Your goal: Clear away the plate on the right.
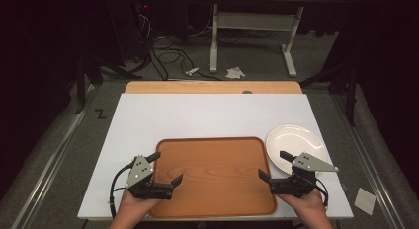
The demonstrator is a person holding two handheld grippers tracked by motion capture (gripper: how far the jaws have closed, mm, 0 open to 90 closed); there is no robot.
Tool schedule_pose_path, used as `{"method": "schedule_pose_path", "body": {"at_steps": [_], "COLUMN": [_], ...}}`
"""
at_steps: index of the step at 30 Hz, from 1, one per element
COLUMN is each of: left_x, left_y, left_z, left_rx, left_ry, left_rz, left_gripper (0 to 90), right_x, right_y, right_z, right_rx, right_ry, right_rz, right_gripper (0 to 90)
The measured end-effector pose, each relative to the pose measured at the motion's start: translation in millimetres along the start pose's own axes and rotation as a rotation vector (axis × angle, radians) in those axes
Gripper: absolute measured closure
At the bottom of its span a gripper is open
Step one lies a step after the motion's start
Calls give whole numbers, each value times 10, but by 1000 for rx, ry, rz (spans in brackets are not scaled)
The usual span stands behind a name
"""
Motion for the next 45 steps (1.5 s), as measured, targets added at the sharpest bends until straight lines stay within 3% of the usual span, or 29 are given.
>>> {"method": "schedule_pose_path", "body": {"at_steps": [21,45], "left_x": [15,32], "left_y": [47,75], "left_z": [-35,-183], "left_rx": [18,21], "left_ry": [-4,13], "left_rz": [-8,-11], "left_gripper": [2,8], "right_x": [-19,-164], "right_y": [34,239], "right_z": [126,763], "right_rx": [-21,-191], "right_ry": [-30,-140], "right_rz": [13,-4], "right_gripper": [7,7]}}
Point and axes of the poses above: each handheld gripper's, and its own axes: y roughly backward along the jaws, x roughly out of its top, z roughly to its right, the point moved 1 cm from there along -y, roughly forward along the jaws, and after that the axes turned 15 degrees about -x, right-handed, at the moved point
